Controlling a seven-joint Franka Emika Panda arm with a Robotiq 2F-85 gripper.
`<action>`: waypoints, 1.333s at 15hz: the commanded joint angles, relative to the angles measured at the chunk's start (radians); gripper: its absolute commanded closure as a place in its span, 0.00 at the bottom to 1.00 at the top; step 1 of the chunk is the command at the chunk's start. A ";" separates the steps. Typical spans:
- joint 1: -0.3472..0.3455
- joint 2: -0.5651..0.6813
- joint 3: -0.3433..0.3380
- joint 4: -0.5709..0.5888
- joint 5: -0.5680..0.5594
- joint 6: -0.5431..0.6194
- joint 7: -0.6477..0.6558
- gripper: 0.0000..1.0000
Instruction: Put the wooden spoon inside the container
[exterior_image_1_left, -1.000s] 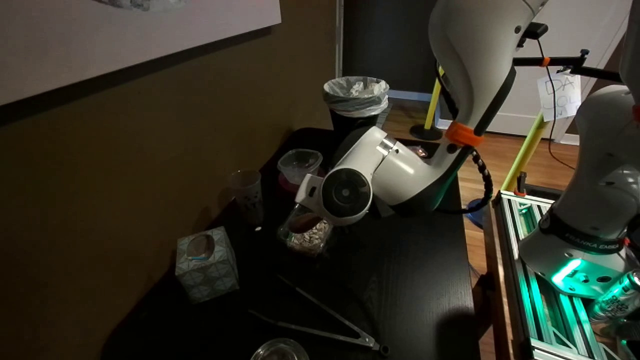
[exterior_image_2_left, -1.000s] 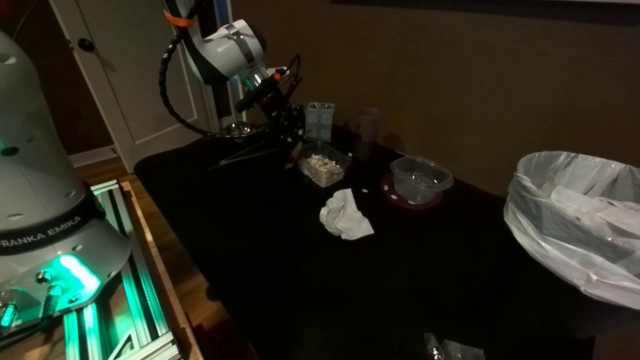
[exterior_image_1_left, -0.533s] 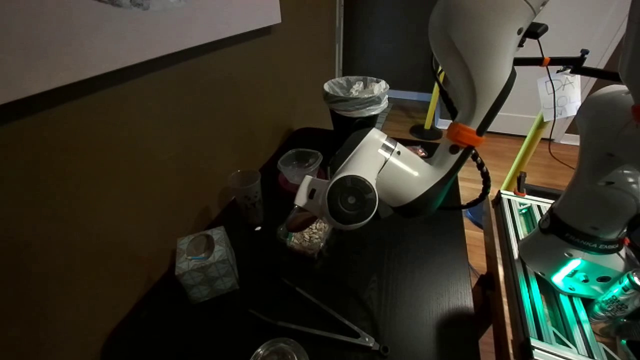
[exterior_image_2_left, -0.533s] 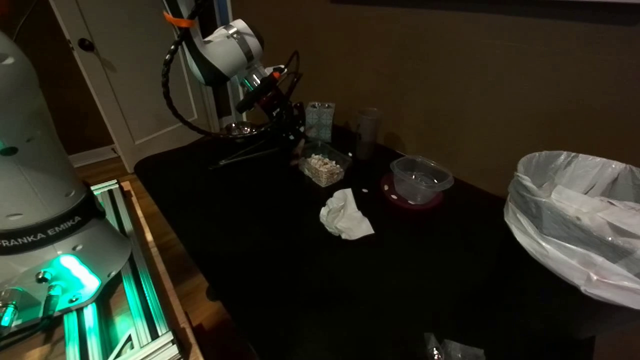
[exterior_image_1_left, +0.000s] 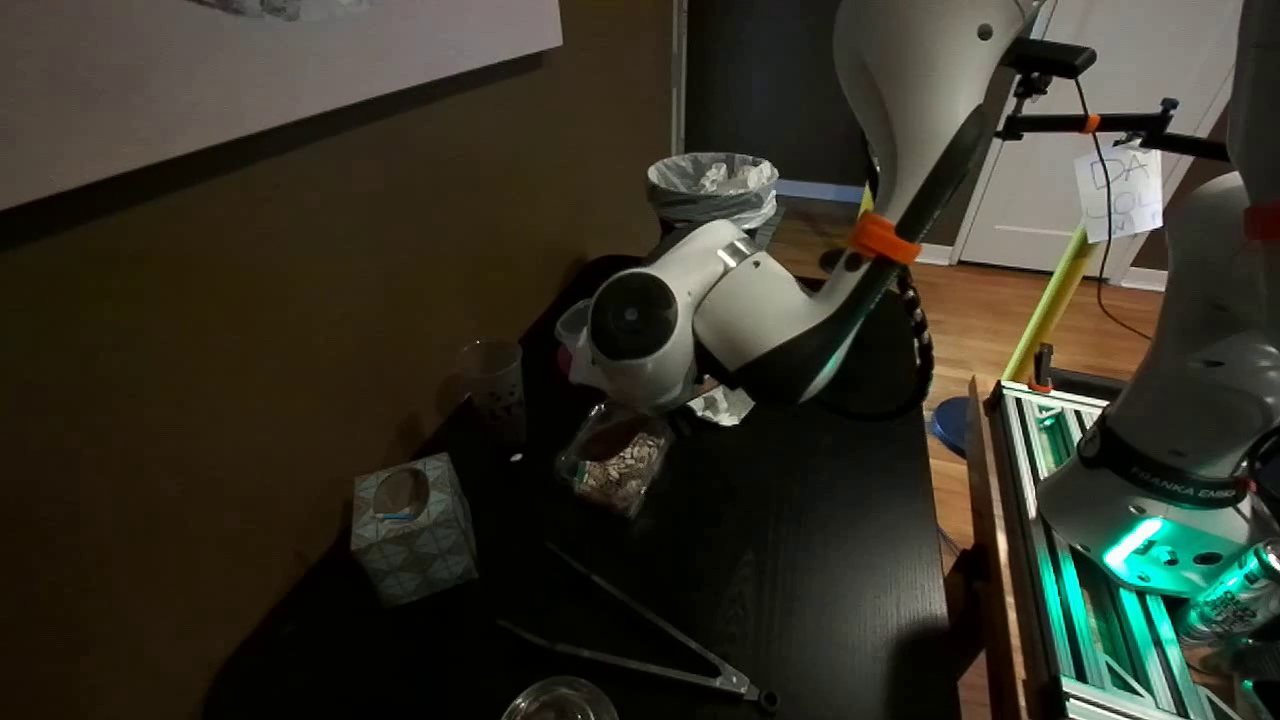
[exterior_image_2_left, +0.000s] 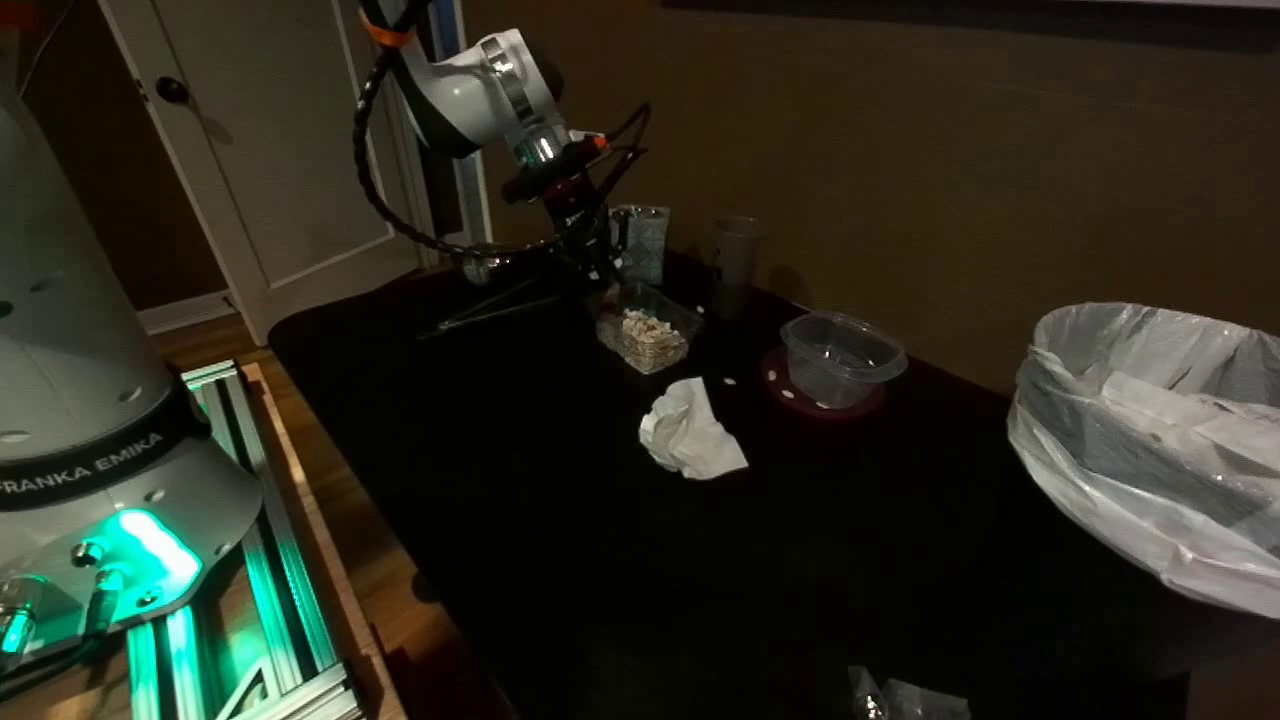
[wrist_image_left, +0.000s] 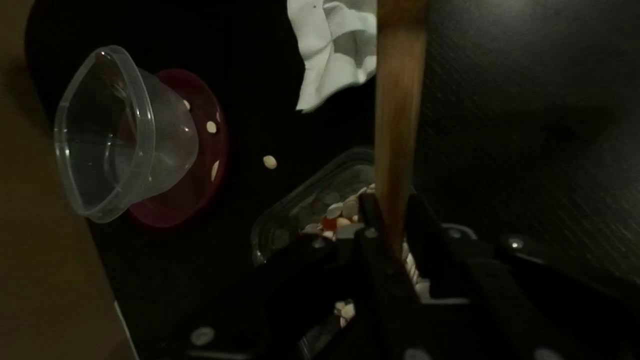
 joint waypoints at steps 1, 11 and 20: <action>-0.161 0.062 0.108 0.127 0.143 -0.111 -0.273 0.96; -0.140 0.073 0.041 0.179 0.234 -0.080 -0.835 0.96; -0.067 0.128 -0.022 0.186 0.180 -0.008 -0.663 0.96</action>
